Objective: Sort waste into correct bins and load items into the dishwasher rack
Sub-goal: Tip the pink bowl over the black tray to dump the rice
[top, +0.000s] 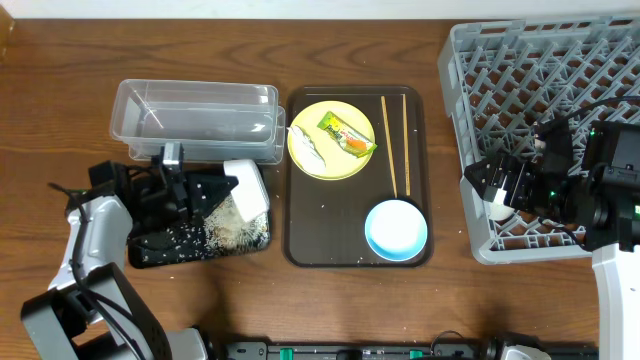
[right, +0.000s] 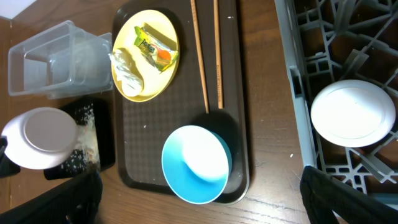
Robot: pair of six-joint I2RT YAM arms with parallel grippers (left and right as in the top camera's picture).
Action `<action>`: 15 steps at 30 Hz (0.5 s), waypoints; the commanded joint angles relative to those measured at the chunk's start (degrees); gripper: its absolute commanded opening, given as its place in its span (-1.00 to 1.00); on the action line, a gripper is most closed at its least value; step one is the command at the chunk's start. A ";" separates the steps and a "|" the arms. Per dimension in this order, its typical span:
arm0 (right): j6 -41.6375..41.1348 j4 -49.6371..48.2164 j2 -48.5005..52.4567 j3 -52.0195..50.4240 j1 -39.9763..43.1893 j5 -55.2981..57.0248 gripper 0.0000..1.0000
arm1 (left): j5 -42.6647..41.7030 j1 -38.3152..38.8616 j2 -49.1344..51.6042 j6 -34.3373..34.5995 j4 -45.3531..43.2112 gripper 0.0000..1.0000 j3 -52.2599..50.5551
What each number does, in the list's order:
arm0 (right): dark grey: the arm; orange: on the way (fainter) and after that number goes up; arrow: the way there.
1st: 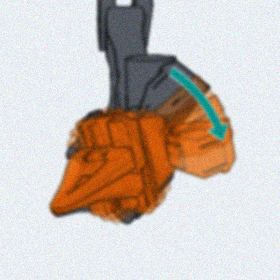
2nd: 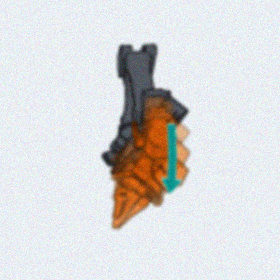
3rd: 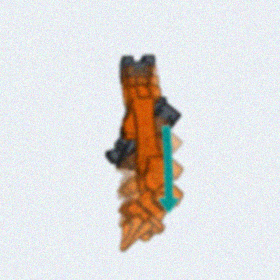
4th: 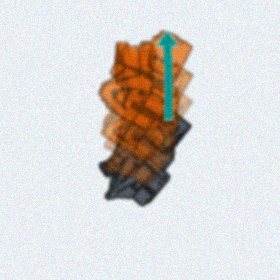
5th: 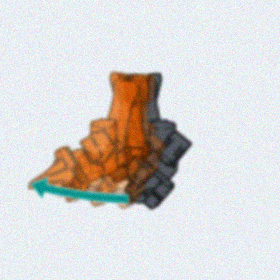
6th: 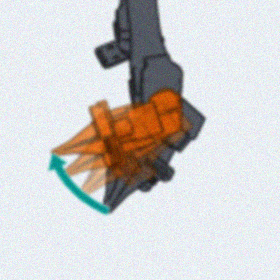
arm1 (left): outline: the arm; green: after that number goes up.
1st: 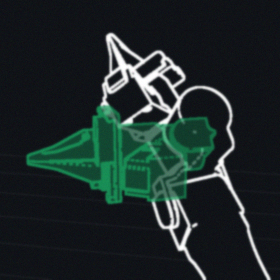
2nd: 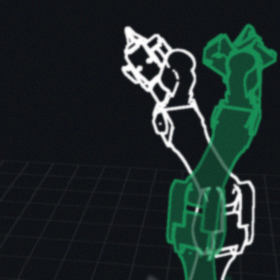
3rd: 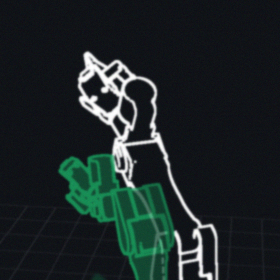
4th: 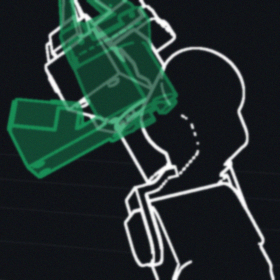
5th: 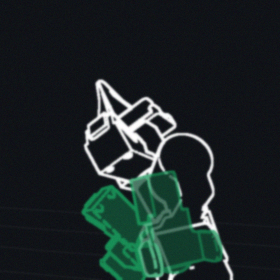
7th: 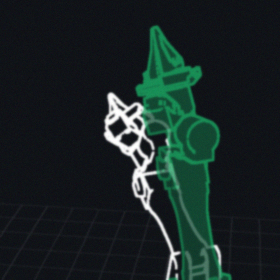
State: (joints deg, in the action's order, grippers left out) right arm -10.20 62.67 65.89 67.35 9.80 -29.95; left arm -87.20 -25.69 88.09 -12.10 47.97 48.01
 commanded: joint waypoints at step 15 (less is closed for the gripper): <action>0.39 -0.11 -0.37 0.79 0.66 -0.31 0.99 | -1.33 -2.29 0.63 2.49 -4.46 -0.88 -0.22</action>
State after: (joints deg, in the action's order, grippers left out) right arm -10.20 62.67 65.89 67.35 9.80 -29.98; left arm -86.87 -27.66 88.31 -10.31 43.07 48.01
